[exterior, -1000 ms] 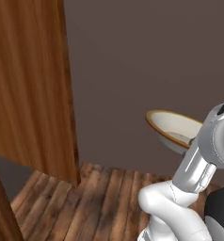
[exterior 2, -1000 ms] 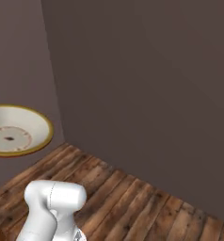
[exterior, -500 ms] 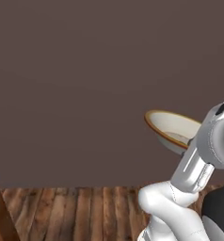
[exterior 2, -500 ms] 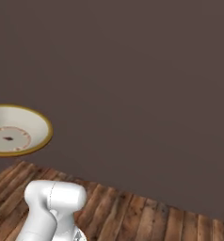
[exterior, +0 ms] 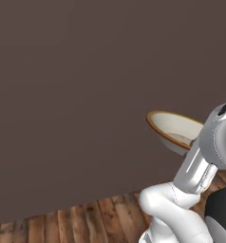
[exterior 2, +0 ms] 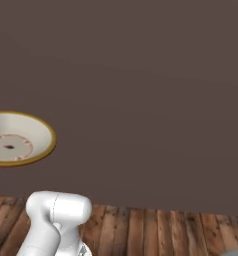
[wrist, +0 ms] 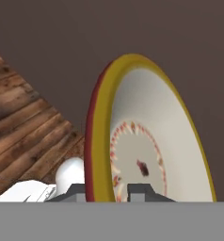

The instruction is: Move the bowls from the cabinet to the plates on the dining table.

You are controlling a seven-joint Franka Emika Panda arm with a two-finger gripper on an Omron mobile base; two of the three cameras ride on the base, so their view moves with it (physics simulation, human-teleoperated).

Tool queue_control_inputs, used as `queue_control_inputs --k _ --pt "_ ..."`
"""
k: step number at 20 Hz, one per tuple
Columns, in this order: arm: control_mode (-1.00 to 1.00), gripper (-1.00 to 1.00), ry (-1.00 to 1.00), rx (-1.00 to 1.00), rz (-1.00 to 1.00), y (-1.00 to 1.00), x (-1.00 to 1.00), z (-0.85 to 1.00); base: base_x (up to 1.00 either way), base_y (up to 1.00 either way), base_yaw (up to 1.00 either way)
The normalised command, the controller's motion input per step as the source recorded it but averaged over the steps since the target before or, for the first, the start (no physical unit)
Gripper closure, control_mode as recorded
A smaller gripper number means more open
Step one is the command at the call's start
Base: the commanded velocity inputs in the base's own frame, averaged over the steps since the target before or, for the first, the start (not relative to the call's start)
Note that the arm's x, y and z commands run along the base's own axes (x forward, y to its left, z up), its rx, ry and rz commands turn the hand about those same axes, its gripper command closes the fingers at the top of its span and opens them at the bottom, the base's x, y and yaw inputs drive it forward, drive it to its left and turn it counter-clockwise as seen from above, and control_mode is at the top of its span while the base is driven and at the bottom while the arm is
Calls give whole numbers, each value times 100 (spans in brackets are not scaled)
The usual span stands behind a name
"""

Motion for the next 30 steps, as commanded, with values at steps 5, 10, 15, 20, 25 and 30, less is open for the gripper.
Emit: queue_control_inputs --k 5,10,15,20,25,30 --pt "100 100 0 0 0 0 0 0 22 -63 -55" --pt "100 100 0 0 0 0 0 0 29 -28 -54" --pt "100 100 0 0 0 0 0 0 40 13 -50" --pt "100 100 0 0 0 0 0 0 46 63 -39" --pt "100 100 0 0 0 0 0 0 42 8 -38" --pt "100 100 0 0 0 0 0 0 37 -7 -45"
